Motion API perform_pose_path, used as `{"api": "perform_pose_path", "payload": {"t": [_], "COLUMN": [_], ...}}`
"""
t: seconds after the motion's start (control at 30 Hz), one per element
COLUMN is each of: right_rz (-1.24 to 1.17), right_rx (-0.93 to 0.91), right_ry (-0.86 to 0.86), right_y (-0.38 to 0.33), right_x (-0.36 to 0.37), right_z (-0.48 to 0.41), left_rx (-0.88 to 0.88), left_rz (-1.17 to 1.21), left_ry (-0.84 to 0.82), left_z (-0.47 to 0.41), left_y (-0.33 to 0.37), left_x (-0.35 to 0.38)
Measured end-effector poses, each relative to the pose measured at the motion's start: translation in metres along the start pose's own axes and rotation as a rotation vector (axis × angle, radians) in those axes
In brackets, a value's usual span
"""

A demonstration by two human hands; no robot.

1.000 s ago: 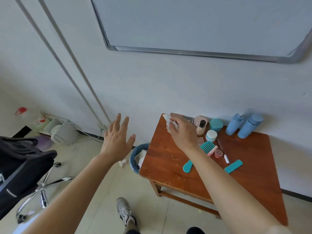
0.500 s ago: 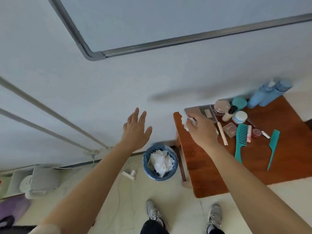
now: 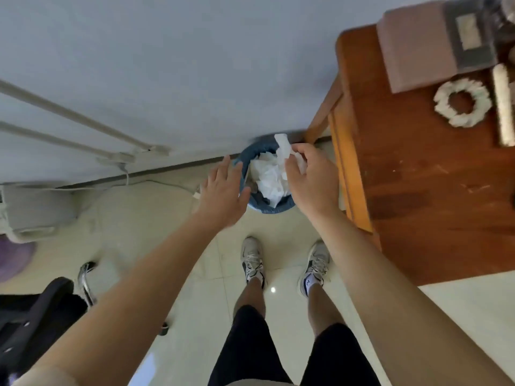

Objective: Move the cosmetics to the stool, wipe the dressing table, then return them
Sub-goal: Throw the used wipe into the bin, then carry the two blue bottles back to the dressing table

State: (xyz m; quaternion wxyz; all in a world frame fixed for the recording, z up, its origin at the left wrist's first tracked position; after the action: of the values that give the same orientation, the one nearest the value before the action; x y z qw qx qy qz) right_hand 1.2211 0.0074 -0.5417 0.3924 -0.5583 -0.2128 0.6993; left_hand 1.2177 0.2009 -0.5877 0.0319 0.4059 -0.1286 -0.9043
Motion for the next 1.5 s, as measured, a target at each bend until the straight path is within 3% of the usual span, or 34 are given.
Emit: {"api": "perform_pose_path", "payload": {"t": [0.23, 0.4, 0.47, 0.57, 0.63, 0.7, 0.83, 0.93, 1.03, 1.17, 1.33, 1.5], "right_rz": [-0.035, 0.217, 0.479, 0.794, 0.831, 0.734, 0.648, 0.564, 0.514, 0.488, 0.533, 0.558], "right_rx": [0.129, 0.007, -0.037, 0.051, 0.108, 0.147, 0.060, -0.012, -0.030, -0.070, -0.263, -0.296], "right_ry": [-0.002, -0.043, -0.194, -0.625, -0.760, -0.745, -0.434, -0.205, -0.212, -0.185, -0.041, 0.074], "right_y": [0.115, 0.177, 0.201, 0.262, 0.288, 0.292, 0.245, 0.191, 0.135, 0.047, -0.075, -0.129], "right_x": [0.115, 0.179, 0.213, 0.269, 0.286, 0.283, 0.242, 0.191, 0.148, 0.074, -0.030, -0.123], "right_z": [-0.033, -0.069, -0.078, -0.074, -0.067, -0.063, -0.053, -0.045, -0.037, -0.013, 0.026, 0.054], "left_rx": [-0.064, -0.044, -0.041, -0.031, -0.023, -0.012, -0.048, -0.015, 0.035, 0.019, 0.184, 0.409], "left_rz": [-0.041, -0.128, -0.158, -0.194, -0.197, -0.179, -0.179, -0.148, -0.026, 0.047, 0.046, -0.019], "left_ry": [-0.142, -0.245, -0.302, -0.359, -0.343, -0.343, -0.292, -0.033, 0.197, 0.389, 0.562, 0.624], "left_z": [-0.072, -0.130, -0.146, -0.155, -0.155, -0.154, -0.137, -0.104, -0.064, -0.004, 0.076, 0.123], "left_y": [-0.063, -0.085, -0.091, -0.097, -0.099, -0.099, -0.095, -0.082, -0.067, -0.043, 0.009, 0.081], "left_x": [0.144, 0.228, 0.256, 0.294, 0.302, 0.301, 0.263, 0.199, 0.119, 0.008, -0.118, -0.190]}}
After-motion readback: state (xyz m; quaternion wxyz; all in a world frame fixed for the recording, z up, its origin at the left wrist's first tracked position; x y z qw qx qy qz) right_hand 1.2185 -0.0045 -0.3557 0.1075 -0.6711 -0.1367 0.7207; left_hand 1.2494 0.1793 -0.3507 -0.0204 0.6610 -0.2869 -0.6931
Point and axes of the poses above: each hand's wrist, its own z-axis away from the middle knuckle, its own x-axis out of the palm, y = z × x, the point moved 7 cm from there along -z, towards the middle knuckle, and after that the axes turned 10 degrees about -y, right-handed, at the moved point
